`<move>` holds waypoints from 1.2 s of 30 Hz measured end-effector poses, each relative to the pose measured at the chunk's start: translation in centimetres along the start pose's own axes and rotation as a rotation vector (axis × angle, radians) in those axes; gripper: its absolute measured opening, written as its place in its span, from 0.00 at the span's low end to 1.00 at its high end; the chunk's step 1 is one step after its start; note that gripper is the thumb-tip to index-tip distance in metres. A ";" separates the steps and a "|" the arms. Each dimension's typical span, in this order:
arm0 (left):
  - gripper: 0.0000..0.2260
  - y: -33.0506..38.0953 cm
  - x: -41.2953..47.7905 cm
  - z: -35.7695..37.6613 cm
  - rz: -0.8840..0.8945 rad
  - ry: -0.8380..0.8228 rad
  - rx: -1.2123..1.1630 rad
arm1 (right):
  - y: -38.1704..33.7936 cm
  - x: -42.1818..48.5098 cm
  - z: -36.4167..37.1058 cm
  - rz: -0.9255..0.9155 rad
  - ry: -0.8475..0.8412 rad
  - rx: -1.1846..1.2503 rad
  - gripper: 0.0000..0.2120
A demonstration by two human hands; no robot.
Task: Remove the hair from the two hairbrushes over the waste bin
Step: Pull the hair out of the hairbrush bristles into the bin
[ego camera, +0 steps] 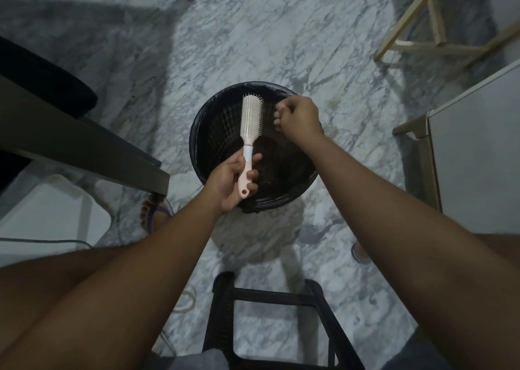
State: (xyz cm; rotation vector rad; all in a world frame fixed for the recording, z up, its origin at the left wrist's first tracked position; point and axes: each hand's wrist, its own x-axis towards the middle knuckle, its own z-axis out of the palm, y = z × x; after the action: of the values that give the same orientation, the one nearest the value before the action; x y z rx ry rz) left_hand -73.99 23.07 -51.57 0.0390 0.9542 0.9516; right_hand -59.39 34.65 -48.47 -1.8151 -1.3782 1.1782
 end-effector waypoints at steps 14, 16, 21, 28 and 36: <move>0.19 -0.9 0.0 0.2 -0.064 -0.029 0.057 | 0.6 0.2 1.1 -0.031 -0.126 -0.219 0.20; 0.19 -1.0 0.1 0.1 -0.068 -0.030 0.053 | 0.1 0.2 0.9 -0.073 -0.135 -0.292 0.12; 0.18 -0.7 -0.2 0.4 -0.055 -0.032 -0.035 | -0.1 0.8 0.8 0.039 -0.038 -0.068 0.08; 0.19 -0.1 -0.2 0.6 -0.088 -0.020 -0.068 | 0.1 -0.9 0.1 0.023 -0.230 -0.030 0.23; 0.20 -1.1 0.1 0.6 -0.074 -0.069 -0.081 | -0.3 -0.7 0.6 0.017 -0.160 -0.193 0.10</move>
State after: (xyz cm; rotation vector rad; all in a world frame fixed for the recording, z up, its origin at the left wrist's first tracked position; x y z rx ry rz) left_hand -72.87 22.66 -51.72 -0.0311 0.8472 0.9141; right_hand -60.10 34.06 -48.30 -1.9007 -1.6187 1.2599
